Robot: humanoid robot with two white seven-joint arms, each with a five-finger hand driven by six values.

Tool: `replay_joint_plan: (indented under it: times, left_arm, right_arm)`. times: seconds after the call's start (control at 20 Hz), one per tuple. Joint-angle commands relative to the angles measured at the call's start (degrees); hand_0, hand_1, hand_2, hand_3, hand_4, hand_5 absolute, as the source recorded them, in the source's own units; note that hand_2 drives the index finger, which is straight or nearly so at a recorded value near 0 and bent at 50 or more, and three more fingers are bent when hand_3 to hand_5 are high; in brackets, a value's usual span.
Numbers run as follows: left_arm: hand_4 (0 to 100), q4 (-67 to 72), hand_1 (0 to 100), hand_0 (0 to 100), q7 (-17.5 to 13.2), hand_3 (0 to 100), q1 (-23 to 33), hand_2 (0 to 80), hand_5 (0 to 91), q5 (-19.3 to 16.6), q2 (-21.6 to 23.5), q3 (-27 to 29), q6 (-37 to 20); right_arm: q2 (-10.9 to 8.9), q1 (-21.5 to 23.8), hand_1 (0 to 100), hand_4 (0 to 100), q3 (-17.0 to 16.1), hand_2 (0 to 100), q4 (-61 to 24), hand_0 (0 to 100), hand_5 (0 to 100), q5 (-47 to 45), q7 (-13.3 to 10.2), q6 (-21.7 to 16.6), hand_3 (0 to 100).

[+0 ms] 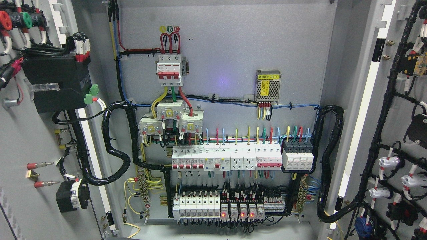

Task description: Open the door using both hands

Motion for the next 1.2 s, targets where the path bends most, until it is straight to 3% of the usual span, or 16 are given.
replay_joint_plan:
  times: [0.0, 0.15, 0.35, 0.5, 0.65, 0.95, 1.15]
  left_arm:
    - [0, -11.9, 56, 12, 0.12, 0, 4.85, 0.0, 0.0, -0.01, 0.7, -6.3, -2.71]
    - [0, -24.12, 56, 12, 0.12, 0, 7.93, 0.0, 0.0, -0.1, 2.72, -8.6, -3.07]
    - [0, -37.57, 56, 12, 0.03, 0, 11.01, 0.0, 0.0, -0.1, 4.57, -11.58, -4.73]
    - [0, -44.96, 56, 12, -0.23, 0, 11.37, 0.0, 0.0, -0.1, 7.38, -14.31, -6.06]
    - [0, -52.96, 56, 12, -0.93, 0, 11.46, 0.0, 0.0, -0.19, 9.4, -14.75, -6.23]
    - [0, -65.89, 56, 12, -1.11, 0, 11.37, 0.0, 0.0, -0.28, 13.27, -17.57, -9.65]
    - [0, -70.46, 56, 12, -1.63, 0, 11.11, 0.0, 0.0, -2.03, 13.8, -17.74, -14.31]
  right_arm:
    - [-4.91, 1.6, 13, 0, -4.53, 0, -0.16, 10, 0, -0.32, -0.35, -0.17, 0]
    - [-5.53, 2.3, 13, 0, -6.2, 0, 0.01, 10, 0, -0.41, -0.35, -0.26, 0]
    - [-5.53, 5.29, 13, 0, -11.02, 0, 1.5, 10, 0, 0.55, -1.4, -0.26, 0]
    - [-5.62, 9.5, 13, 0, -15.51, 0, 0.02, 10, 0, 0.73, -5.78, -1.22, 0]
    - [-5.7, 14.16, 13, 0, -17.28, 0, -1.65, 10, 0, 1.51, -8.69, -7.09, 0]
    - [-8.51, 23.65, 13, 0, -17.98, 0, -5.25, 10, 0, 13.03, -9.14, -23.7, 0]
    - [-11.41, 28.74, 13, 0, -21.4, 0, -9.73, 10, 0, 13.21, -9.14, -26.45, 0]
